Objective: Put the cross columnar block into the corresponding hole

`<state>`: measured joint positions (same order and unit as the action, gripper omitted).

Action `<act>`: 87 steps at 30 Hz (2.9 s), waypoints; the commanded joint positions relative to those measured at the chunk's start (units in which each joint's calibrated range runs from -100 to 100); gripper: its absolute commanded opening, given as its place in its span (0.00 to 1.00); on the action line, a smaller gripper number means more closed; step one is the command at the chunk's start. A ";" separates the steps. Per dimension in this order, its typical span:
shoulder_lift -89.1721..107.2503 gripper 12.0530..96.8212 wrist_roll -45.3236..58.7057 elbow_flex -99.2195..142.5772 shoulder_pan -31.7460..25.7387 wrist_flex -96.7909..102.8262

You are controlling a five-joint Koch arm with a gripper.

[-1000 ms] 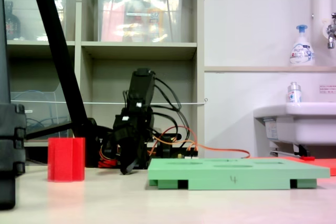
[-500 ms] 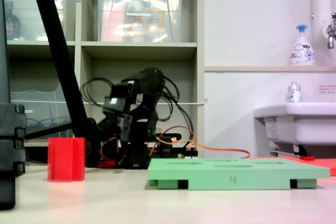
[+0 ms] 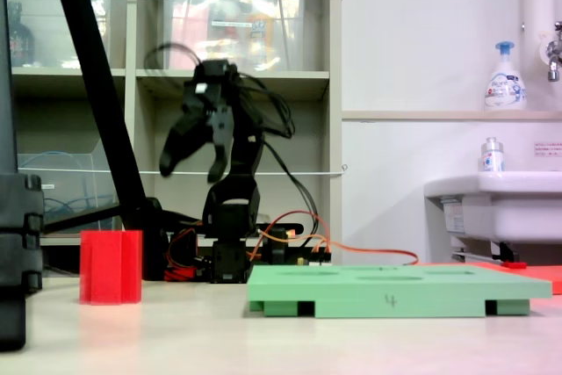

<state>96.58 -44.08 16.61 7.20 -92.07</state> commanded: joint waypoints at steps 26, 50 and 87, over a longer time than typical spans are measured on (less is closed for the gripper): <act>-39.04 0.99 2.10 -15.41 2.39 -5.33; -89.74 0.98 5.08 -41.63 4.35 -5.23; -95.74 0.32 6.69 -36.85 5.32 -6.49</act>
<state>-1.23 -37.83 -21.41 12.38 -95.20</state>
